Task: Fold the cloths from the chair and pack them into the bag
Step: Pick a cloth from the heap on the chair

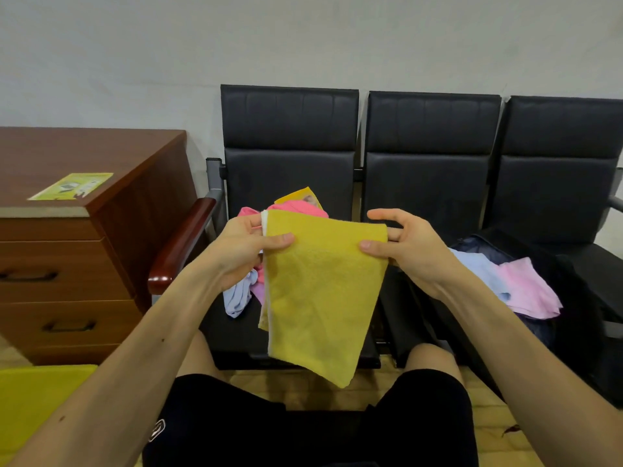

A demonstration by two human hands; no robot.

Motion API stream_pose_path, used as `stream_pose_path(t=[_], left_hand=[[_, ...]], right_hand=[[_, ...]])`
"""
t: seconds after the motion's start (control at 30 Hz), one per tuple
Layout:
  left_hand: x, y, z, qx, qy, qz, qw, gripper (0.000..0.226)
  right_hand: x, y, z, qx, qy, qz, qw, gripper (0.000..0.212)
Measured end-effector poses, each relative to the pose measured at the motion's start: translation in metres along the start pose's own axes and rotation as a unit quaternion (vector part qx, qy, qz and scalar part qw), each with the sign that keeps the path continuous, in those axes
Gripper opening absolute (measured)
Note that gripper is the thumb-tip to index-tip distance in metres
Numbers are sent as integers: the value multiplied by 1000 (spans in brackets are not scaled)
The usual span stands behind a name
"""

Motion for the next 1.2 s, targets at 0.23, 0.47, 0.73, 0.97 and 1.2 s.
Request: stream_pose_path(t=[0.23,0.47,0.73,0.97,1.2], left_hand=[[13,-15,10,-40,103,98,989,65],[11,-11,8,-161,123,153,967,32],[11,-7,5,-246,161,246,923,24],[9,-2,-2,-276,169,275,905,15],[1,3,-9,-279,120,253,919,9]], right_hand=[[3,19,12,28,-2,-126,992,26],[6,16,17,108,32,-220,969,30],[8,19,17,149,73,-280,946,37],[9,19,15,213,98,-316,919,19],[16,32,13,160,54,-257,952,12]])
Point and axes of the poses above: each hand's wrist, its own z-axis towards the middle knuckle, its own x-axis out of the back of the hand, y = z × x, the point moved 8 cm from there along z, towards the middle knuckle, and after that the axes turned 13 degrees about y, right-handed, at the moved point
